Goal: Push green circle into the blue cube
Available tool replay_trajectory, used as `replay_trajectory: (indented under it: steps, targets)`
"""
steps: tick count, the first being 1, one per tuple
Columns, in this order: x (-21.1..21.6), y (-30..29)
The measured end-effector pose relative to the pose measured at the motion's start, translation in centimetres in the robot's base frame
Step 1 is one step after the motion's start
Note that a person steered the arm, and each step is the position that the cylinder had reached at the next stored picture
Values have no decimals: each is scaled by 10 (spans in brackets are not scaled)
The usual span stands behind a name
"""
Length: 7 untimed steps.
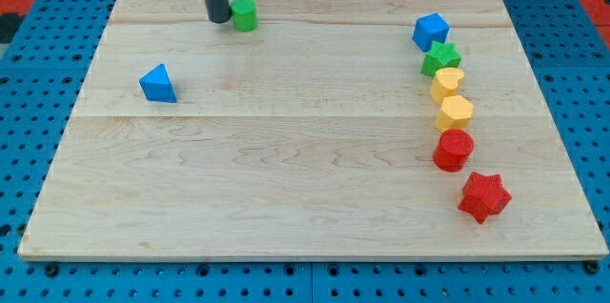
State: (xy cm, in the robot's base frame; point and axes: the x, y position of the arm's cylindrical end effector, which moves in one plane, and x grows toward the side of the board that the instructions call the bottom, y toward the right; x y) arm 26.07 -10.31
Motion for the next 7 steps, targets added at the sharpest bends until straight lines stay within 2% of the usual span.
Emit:
replay_trajectory:
  steps: [1,2,5,6,7]
  targets:
    - [-6,39]
    - [-8,50]
    - [-10,30]
    - [-21,76]
    - [-25,98]
